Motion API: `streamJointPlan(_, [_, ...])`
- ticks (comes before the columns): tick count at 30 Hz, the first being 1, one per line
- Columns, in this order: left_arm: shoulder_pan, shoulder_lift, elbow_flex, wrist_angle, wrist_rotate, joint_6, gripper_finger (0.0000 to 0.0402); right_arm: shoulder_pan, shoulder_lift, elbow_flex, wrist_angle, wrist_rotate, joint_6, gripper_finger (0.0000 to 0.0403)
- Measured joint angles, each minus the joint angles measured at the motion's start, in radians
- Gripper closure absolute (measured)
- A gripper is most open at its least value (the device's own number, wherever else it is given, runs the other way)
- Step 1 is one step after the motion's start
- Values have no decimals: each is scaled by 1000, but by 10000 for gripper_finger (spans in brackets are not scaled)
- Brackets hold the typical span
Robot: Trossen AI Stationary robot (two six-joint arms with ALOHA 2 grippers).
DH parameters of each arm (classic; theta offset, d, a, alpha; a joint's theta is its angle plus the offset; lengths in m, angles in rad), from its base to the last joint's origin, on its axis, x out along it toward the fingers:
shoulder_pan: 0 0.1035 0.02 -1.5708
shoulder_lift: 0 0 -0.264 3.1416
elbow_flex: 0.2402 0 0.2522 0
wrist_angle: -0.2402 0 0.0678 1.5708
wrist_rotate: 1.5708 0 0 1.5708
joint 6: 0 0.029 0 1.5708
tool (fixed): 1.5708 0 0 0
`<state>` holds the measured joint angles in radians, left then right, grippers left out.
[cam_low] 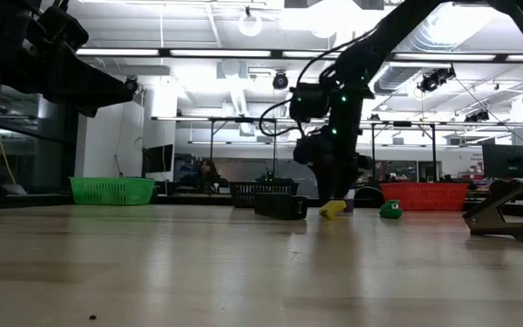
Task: Pick and place Stapler, Stapler remover, tape
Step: Put the purple tape in the green bin
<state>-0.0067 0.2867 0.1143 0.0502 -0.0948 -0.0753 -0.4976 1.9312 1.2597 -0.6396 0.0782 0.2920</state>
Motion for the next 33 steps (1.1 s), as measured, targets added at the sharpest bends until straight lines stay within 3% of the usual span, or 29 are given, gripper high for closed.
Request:
streamJointPlan(8, [0, 0, 0, 0, 0, 0, 234, -1, -1, -51, 61, 24, -3, 220])
streamJointPlan(19, [0, 0, 0, 0, 1, 0, 234, 20, -1, -52, 54, 46, -69, 371])
streamJointPlan(33, [0, 0, 0, -1, 2, -1, 234, 176, -62, -52, 61, 161, -93, 372])
